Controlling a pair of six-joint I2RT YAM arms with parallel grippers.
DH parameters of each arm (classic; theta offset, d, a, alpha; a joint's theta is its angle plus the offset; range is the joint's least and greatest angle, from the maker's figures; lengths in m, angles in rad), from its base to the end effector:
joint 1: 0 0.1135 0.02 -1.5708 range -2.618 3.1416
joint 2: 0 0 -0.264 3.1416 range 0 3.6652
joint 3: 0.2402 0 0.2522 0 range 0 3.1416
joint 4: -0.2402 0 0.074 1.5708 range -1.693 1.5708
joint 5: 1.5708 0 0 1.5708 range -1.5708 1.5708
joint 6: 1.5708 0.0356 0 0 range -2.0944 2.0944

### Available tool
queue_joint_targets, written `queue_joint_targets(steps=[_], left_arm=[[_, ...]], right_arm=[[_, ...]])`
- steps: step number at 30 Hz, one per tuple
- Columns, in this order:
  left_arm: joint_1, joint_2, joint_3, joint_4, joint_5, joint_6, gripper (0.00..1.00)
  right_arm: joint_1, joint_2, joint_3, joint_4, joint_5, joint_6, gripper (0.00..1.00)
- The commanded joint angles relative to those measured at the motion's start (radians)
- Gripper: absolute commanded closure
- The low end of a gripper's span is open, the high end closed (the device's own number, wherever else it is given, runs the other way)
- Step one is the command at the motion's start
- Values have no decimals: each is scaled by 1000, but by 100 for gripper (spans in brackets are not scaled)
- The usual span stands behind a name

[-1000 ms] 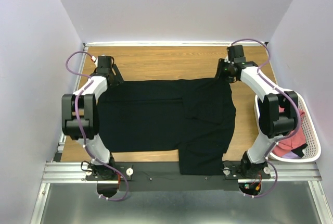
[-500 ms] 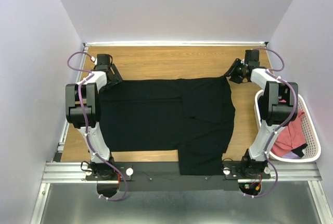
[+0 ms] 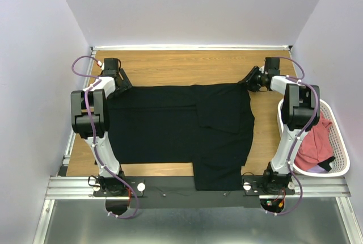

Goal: Fold and stack the t-shirts
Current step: Fold the tshirt

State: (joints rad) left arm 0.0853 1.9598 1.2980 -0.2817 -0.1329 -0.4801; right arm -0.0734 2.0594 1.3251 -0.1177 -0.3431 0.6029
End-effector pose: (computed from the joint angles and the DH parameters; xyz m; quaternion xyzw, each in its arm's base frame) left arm 0.4125 0.0400 0.1661 -0.2844 0.9057 0.0016 0.3143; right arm 0.4365 -0.0201 0.1461 0.2494 0.8901 0.2449 0.2927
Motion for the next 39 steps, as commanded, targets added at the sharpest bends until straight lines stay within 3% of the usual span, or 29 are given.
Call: queue_joint_targets(steps=[1,7,13,20,23,30,39], left_arm=[[13,53,-5,-28,21,-3,14],[13,53,-5,-28,19,-5,14],[14,57,-2,-30,15,-3,14],[19,67,1,-40,13,-6,14],[22,73,3,-42,21,-8,14],[28,86,23,-47,52,-25,14],[4,166,191,-105,58,-41,15]], right_arm=[[-8,25,22,32,-51,28,54],[-8,4,22,52,-76,26,55],[-11,31,29,52,-60,40,64],[-34,42,16,58,-22,60,90],[-58,31,0,59,6,70,95],[-89,53,32,58,38,46,96],[-114,159,204,50,33,-18,96]])
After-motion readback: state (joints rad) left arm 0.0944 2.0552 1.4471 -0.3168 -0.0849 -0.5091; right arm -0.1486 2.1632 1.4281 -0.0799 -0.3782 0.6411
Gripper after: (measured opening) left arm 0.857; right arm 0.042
